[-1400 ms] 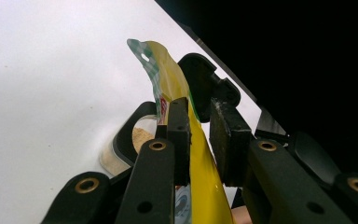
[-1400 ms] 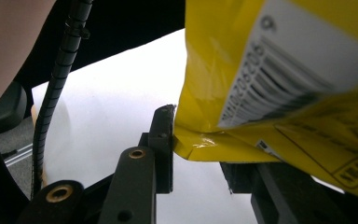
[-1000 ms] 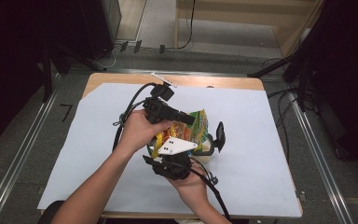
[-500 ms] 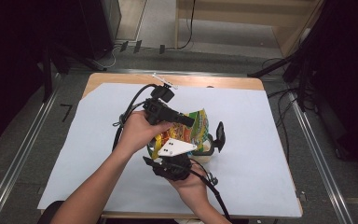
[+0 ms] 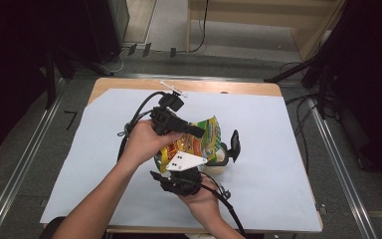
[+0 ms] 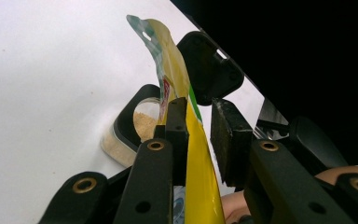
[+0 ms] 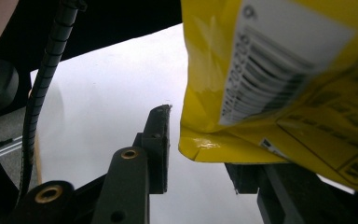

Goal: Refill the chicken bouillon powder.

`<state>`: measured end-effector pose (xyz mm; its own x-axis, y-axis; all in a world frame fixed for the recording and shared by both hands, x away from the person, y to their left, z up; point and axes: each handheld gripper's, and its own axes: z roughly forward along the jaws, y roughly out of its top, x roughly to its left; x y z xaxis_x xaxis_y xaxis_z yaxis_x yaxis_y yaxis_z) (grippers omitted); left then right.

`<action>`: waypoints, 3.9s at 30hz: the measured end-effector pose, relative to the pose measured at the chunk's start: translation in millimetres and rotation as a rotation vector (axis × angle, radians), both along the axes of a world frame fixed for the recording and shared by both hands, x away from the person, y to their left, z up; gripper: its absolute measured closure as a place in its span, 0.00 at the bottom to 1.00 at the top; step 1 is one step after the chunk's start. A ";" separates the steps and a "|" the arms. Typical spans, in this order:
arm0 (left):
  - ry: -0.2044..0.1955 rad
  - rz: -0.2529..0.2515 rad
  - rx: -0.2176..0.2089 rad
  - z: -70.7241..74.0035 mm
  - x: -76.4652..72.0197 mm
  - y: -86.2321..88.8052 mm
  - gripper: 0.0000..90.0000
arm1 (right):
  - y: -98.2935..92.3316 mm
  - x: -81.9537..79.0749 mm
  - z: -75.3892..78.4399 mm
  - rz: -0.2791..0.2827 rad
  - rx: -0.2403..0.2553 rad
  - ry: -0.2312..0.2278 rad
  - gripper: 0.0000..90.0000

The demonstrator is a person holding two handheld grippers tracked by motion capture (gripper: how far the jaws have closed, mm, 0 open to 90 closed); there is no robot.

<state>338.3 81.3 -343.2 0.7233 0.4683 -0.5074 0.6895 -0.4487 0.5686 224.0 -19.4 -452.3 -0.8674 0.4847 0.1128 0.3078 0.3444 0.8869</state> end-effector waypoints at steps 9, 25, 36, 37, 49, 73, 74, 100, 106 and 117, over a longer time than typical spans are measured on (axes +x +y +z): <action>0.021 -0.007 0.032 -4.0 -0.1 1.4 0.86 | 4.7 -1.9 -6.2 0.018 -0.011 0.001 0.72; 0.043 -0.018 0.054 -12.4 1.9 0.0 0.89 | 8.5 -0.7 -20.2 0.054 -0.039 -0.002 0.70; 0.053 -0.028 0.062 -18.3 3.5 -2.3 0.92 | 7.8 1.4 -25.9 0.062 -0.011 0.040 0.61; 0.052 -0.030 0.064 -18.8 3.6 -2.6 0.92 | 8.3 1.3 -26.4 0.062 -0.012 0.043 0.60; 0.029 -0.048 0.065 -20.7 4.3 -2.3 0.94 | 9.1 3.6 -31.9 0.046 -0.002 0.091 0.56; -0.004 -0.059 0.043 -9.8 4.0 9.6 0.97 | 5.8 7.5 -31.5 0.023 -0.009 0.101 0.56; -0.002 -0.058 0.041 -8.8 4.1 10.7 0.97 | 5.6 7.5 -31.3 0.023 -0.010 0.100 0.56; -0.003 -0.053 -0.001 2.3 6.0 26.9 0.98 | -1.0 10.5 -24.8 -0.018 -0.015 0.052 0.56; 0.002 -0.048 -0.007 2.7 7.5 30.7 0.97 | -0.8 10.4 -24.8 -0.019 -0.015 0.047 0.55; -0.005 -0.076 0.012 -4.4 8.3 24.1 0.98 | 1.7 9.1 -30.0 -0.023 -0.031 0.071 0.55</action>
<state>346.6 105.4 -347.6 0.7594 0.4180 -0.4985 0.6504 -0.5068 0.5659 233.1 -17.7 -482.2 -0.8465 0.5081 0.1587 0.3777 0.3632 0.8517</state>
